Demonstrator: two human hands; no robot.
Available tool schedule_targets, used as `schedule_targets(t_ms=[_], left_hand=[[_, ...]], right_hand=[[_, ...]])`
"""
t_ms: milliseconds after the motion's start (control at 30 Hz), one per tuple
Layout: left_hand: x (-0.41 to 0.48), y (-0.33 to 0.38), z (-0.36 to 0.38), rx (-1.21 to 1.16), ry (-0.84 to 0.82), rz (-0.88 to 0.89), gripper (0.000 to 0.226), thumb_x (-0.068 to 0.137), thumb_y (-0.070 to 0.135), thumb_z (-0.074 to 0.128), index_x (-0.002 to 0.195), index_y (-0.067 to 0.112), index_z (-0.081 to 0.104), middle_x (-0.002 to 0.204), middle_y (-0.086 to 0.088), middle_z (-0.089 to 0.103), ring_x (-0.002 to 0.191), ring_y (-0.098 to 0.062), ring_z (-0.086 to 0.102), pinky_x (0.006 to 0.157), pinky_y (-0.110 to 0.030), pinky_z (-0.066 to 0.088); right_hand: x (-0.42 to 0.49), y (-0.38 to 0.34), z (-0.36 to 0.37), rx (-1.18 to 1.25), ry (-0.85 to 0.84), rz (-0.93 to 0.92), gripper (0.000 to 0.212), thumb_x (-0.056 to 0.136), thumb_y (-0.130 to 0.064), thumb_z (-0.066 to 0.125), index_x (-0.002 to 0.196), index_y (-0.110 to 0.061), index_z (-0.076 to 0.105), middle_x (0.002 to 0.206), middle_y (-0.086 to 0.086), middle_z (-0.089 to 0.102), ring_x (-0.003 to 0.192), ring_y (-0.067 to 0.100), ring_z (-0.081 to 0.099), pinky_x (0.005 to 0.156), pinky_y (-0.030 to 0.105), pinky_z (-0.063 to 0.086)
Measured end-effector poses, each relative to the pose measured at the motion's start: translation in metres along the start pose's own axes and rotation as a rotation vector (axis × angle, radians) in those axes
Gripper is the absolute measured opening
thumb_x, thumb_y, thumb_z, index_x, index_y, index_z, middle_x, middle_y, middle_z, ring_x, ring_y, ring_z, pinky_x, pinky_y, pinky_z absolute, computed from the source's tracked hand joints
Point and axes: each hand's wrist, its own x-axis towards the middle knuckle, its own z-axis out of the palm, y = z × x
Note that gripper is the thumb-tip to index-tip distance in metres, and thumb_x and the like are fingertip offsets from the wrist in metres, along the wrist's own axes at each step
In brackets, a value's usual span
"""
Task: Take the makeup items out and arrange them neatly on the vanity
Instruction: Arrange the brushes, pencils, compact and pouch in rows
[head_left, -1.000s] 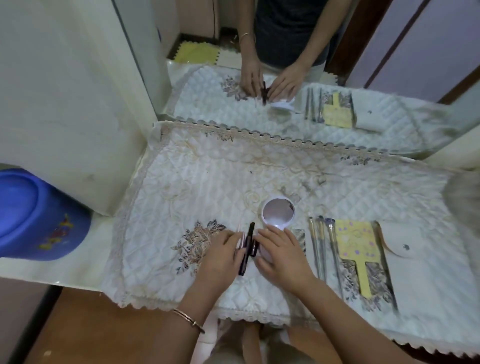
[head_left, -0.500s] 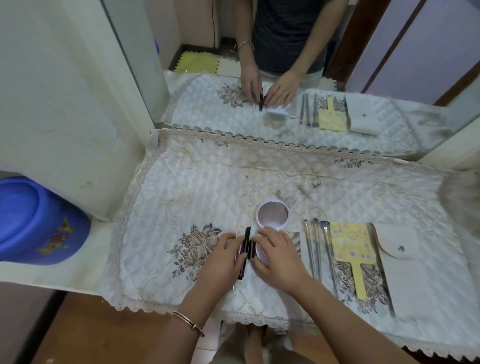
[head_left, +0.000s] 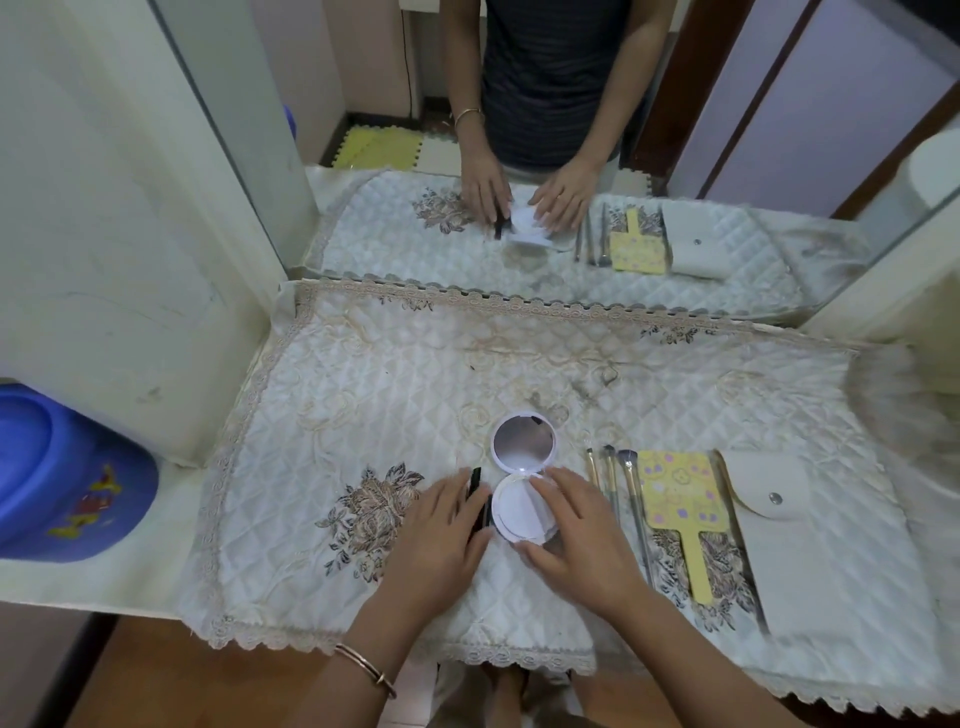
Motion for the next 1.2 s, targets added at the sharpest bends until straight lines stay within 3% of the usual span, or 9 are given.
schedule_targets(t_ms=[133,233,367,467,633,800,900,1000,1200], left_hand=[[0.007,0.010,0.010,0.032,-0.127,0.087,0.057,0.095,0.045,0.031,0.145,0.021,0.017,0.157,-0.001,0.008,0.145,-0.017,-0.002,0.118,-0.034,0.004],[0.016,0.023,0.017,0.064,-0.172,0.095,0.062,0.093,0.051,0.029,0.145,0.023,0.011,0.158,0.001,-0.002,0.144,-0.015,-0.010,0.114,-0.031,-0.010],[0.022,0.037,0.016,0.209,-0.159,0.126,0.059,0.086,0.049,0.051,0.135,0.018,0.041,0.150,-0.009,0.032,0.138,-0.030,0.032,0.110,-0.049,0.029],[0.022,0.034,0.022,0.169,-0.200,0.109,0.059,0.093,0.047,0.035,0.144,0.022,0.019,0.158,-0.004,0.006,0.145,-0.023,0.003,0.118,-0.044,0.005],[0.021,0.033,0.022,0.138,-0.250,0.078,0.059,0.095,0.048,0.026,0.146,0.024,0.007,0.158,-0.001,-0.008,0.145,-0.019,-0.010,0.118,-0.039,-0.004],[0.020,0.046,0.020,0.105,-0.155,0.085,0.059,0.094,0.046,0.032,0.144,0.021,0.017,0.158,-0.003,0.000,0.145,-0.021,-0.007,0.114,-0.034,-0.012],[0.024,0.061,0.025,0.173,-0.133,0.200,0.059,0.092,0.045,0.036,0.144,0.022,0.020,0.156,-0.001,0.000,0.141,-0.021,-0.013,0.112,-0.042,-0.012],[0.028,0.071,0.035,0.205,-0.237,0.210,0.063,0.092,0.050,0.032,0.145,0.027,0.007,0.150,0.007,-0.018,0.137,-0.016,-0.026,0.109,-0.037,-0.021],[0.031,0.076,0.040,0.254,-0.309,0.166,0.065,0.092,0.055,0.024,0.146,0.026,0.002,0.157,0.004,-0.006,0.130,-0.009,-0.031,0.109,-0.038,-0.021]], right_hand=[[-0.010,0.015,-0.007,0.004,0.021,0.126,0.060,0.081,-0.040,0.063,0.132,-0.015,0.045,0.144,0.009,0.042,0.133,0.026,0.038,0.111,0.045,0.032],[-0.018,0.029,-0.008,-0.015,-0.006,0.199,0.057,0.092,-0.039,0.047,0.141,-0.016,0.030,0.151,0.006,0.030,0.141,0.021,0.024,0.117,0.042,0.021],[-0.033,0.042,-0.004,-0.047,-0.135,0.254,0.054,0.097,-0.039,0.030,0.145,-0.022,0.014,0.157,-0.003,0.014,0.145,0.013,0.006,0.118,0.034,0.005],[-0.037,0.043,0.001,-0.061,-0.170,0.253,0.052,0.097,-0.039,0.024,0.146,-0.025,0.010,0.157,-0.008,0.008,0.144,0.008,0.002,0.117,0.031,-0.002],[-0.034,0.041,0.004,-0.025,-0.162,0.237,0.052,0.098,-0.037,0.025,0.146,-0.020,0.013,0.157,-0.004,0.011,0.145,0.010,0.005,0.118,0.031,0.003],[-0.040,0.050,-0.003,-0.031,-0.085,0.269,0.051,0.097,-0.036,0.026,0.145,-0.024,0.015,0.157,-0.005,0.014,0.145,0.011,0.005,0.118,0.032,0.005],[-0.046,0.064,-0.007,-0.044,-0.098,0.287,0.049,0.098,-0.035,0.024,0.145,-0.025,0.016,0.157,-0.005,0.012,0.145,0.011,0.002,0.117,0.029,0.001],[-0.050,0.074,-0.007,-0.061,-0.159,0.279,0.049,0.098,-0.036,0.023,0.145,-0.025,0.014,0.158,-0.007,0.006,0.145,0.010,-0.001,0.115,0.028,-0.003],[-0.046,0.069,-0.005,-0.028,-0.169,0.297,0.052,0.097,-0.036,0.023,0.146,-0.020,0.010,0.158,-0.004,0.006,0.145,0.010,0.001,0.117,0.030,0.000]])
